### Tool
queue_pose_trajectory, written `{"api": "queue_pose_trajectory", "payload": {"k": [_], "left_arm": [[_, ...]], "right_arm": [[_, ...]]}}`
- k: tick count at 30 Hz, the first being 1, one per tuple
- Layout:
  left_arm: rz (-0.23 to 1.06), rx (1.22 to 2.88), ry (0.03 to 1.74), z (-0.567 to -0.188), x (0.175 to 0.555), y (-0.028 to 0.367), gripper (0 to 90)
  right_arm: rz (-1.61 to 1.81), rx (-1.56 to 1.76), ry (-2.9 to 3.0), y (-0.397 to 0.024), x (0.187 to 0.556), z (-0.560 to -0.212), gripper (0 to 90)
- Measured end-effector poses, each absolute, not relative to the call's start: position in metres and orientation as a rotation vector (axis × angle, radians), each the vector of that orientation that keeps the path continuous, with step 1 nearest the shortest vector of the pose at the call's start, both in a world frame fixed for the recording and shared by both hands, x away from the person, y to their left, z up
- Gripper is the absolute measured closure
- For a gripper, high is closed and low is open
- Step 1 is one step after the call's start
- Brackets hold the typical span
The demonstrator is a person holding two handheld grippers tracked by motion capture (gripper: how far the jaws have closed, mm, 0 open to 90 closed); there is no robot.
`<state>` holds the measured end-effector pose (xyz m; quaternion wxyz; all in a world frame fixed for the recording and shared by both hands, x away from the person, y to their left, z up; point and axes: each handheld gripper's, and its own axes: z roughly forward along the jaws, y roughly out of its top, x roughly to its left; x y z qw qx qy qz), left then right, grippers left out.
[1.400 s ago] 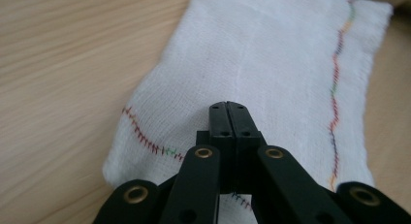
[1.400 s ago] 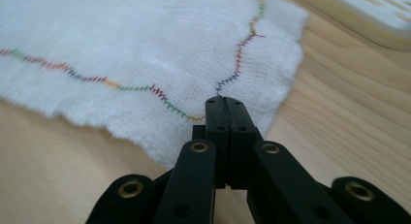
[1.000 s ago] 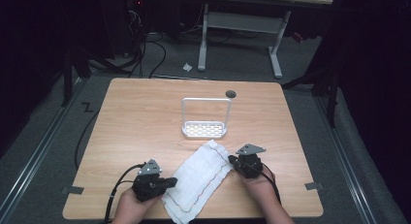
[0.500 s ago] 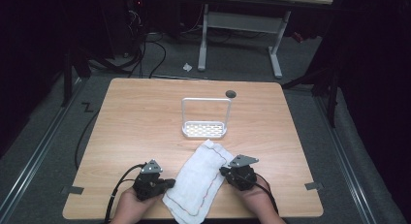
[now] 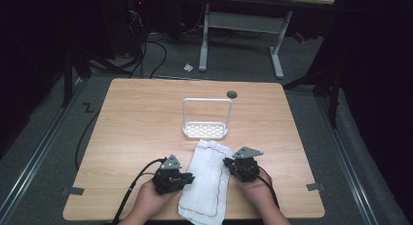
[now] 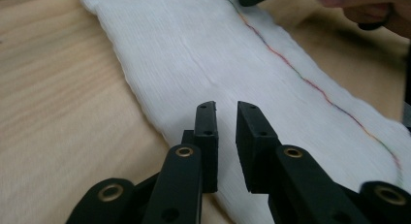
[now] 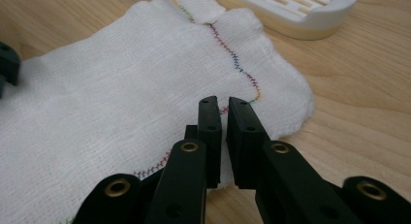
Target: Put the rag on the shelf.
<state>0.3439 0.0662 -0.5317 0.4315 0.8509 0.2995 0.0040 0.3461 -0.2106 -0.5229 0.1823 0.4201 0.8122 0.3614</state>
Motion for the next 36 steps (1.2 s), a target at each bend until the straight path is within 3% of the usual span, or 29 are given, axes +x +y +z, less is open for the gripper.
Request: {"api": "queue_pose_trajectory", "payload": {"k": [4,15,18,22,23,24,28,33,36], "left_arm": [[0.005,2.134,0.732,-0.535,0.339,0.063,82.2],[-0.264,2.158,0.652,-0.538,0.302,0.061,83.9],[-0.3,2.157,0.636,-0.538,0.299,0.061,80.4],[-0.172,2.083,0.733,-0.531,0.316,0.071,72.8],[-0.047,2.018,0.834,-0.526,0.336,0.079,66.0],[-0.003,1.998,0.863,-0.525,0.346,0.08,63.2],[0.103,1.953,0.929,-0.525,0.375,0.079,54.0],[0.137,2.001,0.97,-0.536,0.401,0.056,48.3],[0.176,2.022,0.937,-0.538,0.401,0.046,51.2]], "right_arm": [[0.988,1.196,2.3,-0.208,0.35,-0.53,84.5],[1.029,1.165,2.356,-0.207,0.324,-0.53,83.4],[1.042,1.158,2.374,-0.209,0.313,-0.53,82.3],[1.058,1.169,2.387,-0.211,0.315,-0.53,81.5],[1.064,1.167,2.393,-0.212,0.317,-0.531,81.5],[1.064,1.163,2.397,-0.212,0.317,-0.53,81.6],[1.073,1.153,2.404,-0.213,0.319,-0.531,81.5],[1.075,1.149,2.41,-0.213,0.32,-0.531,81.6],[1.082,1.154,2.412,-0.214,0.321,-0.531,81.5]]}}
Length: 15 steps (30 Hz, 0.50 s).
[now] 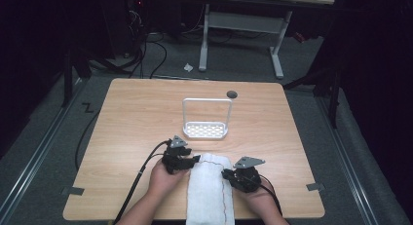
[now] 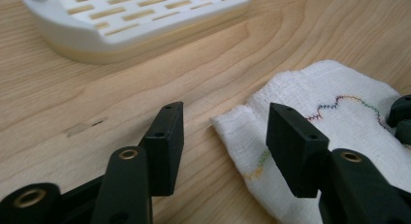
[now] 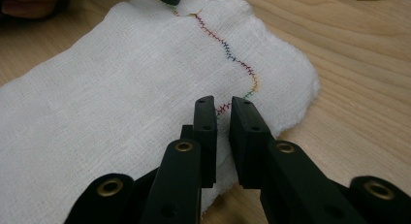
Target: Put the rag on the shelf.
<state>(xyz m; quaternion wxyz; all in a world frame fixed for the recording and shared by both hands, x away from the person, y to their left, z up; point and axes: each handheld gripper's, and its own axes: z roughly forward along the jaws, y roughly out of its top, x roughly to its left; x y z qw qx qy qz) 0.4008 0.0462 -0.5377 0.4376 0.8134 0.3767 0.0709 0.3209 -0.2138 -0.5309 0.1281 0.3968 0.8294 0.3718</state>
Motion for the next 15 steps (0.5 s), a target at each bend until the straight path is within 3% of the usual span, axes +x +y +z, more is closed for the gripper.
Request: {"api": "queue_pose_trajectory", "payload": {"k": [4,5,6,8,14,15], "left_arm": [[0.198,2.058,0.907,-0.537,0.3926,0.0402,59.9],[0.194,2.061,0.909,-0.5369,0.391,0.0408,71.0],[0.186,2.068,0.91,-0.5367,0.3905,0.0424,71.0],[0.175,2.07,0.901,-0.5366,0.3904,0.0461,84.3],[0.199,2.043,0.903,-0.5391,0.3911,0.0478,85.5],[0.174,2.037,0.91,-0.5395,0.3928,0.0489,84.5]], "right_arm": [[1.083,1.149,2.415,-0.2139,0.3212,-0.5309,81.5],[1.082,1.145,2.414,-0.214,0.3214,-0.5311,81.6],[1.082,1.145,2.414,-0.214,0.3214,-0.5311,81.6],[1.079,1.143,2.413,-0.2138,0.321,-0.5311,81.6],[1.071,1.146,2.406,-0.2119,0.3202,-0.5312,81.5],[1.083,1.162,2.409,-0.2125,0.3217,-0.53,77.8]]}}
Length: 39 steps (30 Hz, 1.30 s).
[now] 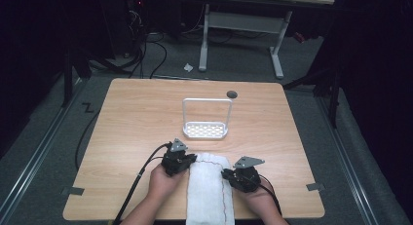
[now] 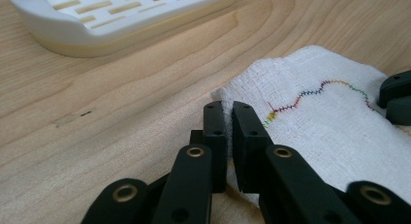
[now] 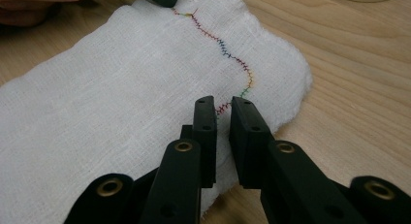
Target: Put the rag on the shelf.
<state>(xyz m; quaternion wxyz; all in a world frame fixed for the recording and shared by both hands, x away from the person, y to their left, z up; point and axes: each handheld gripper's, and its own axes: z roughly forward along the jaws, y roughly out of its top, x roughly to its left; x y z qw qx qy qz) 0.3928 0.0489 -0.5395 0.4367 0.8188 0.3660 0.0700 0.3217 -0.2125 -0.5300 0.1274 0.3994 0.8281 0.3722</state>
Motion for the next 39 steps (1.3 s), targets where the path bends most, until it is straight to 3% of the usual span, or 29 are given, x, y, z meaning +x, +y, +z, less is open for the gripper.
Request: {"api": "queue_pose_trajectory", "payload": {"k": [3,6,7,11,13,26,39], "left_arm": [[0.087,2.0,0.953,-0.541,0.398,0.054,83.5],[0.122,2.012,0.942,-0.541,0.396,0.052,83.4],[0.124,2.014,0.941,-0.541,0.396,0.052,83.3],[0.121,2.015,0.938,-0.541,0.395,0.052,82.8],[0.12,2.014,0.938,-0.541,0.395,0.052,82.7],[0.11,2.012,0.937,-0.541,0.395,0.053,83.1],[0.121,1.959,0.916,-0.538,0.391,0.056,85.8]], "right_arm": [[1.092,1.157,2.372,-0.211,0.324,-0.524,73.2],[1.073,1.175,2.317,-0.206,0.338,-0.517,63.2],[1.032,1.213,2.321,-0.202,0.351,-0.519,52.9],[0.963,1.255,2.337,-0.198,0.362,-0.528,45.6],[0.98,1.26,2.324,-0.199,0.36,-0.53,46.5],[1.129,1.302,2.333,-0.204,0.357,-0.535,79.4],[1.143,1.226,2.308,-0.203,0.354,-0.524,82.5]]}}
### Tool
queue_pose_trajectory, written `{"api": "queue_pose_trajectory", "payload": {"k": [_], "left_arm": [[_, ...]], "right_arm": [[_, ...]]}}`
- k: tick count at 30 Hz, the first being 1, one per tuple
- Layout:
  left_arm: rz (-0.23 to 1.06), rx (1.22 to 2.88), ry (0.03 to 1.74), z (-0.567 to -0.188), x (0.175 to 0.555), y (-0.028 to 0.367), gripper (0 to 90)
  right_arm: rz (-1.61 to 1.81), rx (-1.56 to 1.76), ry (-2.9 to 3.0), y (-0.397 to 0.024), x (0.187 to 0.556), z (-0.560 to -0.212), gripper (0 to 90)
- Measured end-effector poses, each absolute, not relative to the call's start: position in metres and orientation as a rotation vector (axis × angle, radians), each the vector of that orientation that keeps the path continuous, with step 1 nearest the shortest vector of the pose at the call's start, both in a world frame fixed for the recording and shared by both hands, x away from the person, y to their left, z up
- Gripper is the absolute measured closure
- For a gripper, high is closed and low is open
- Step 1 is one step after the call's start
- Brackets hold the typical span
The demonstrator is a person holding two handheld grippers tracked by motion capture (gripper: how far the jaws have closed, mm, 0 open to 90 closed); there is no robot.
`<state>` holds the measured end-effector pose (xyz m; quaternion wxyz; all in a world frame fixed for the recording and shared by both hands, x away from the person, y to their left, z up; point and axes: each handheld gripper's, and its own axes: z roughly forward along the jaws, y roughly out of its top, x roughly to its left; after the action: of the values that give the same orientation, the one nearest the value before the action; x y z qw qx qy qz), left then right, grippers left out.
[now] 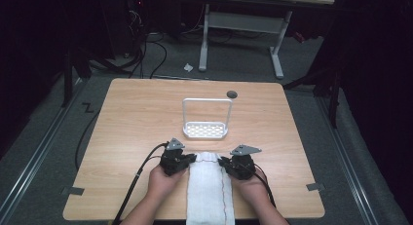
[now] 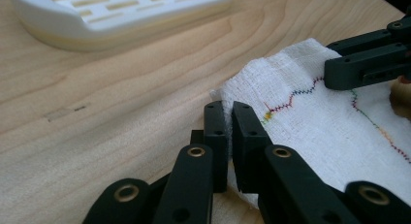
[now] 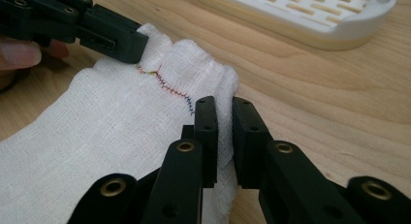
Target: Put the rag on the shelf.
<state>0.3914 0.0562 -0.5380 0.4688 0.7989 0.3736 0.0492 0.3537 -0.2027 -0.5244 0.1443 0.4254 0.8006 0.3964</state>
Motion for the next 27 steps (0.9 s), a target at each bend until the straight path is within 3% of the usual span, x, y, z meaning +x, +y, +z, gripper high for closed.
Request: {"api": "queue_pose_trajectory", "payload": {"k": [16,27], "left_arm": [[0.226,1.828,0.895,-0.511,0.373,0.061,85.3],[0.282,1.759,0.827,-0.479,0.371,0.066,84.9]], "right_arm": [[1.143,1.17,2.229,-0.193,0.347,-0.509,82.3],[1.219,1.096,2.158,-0.197,0.347,-0.48,82.0]]}}
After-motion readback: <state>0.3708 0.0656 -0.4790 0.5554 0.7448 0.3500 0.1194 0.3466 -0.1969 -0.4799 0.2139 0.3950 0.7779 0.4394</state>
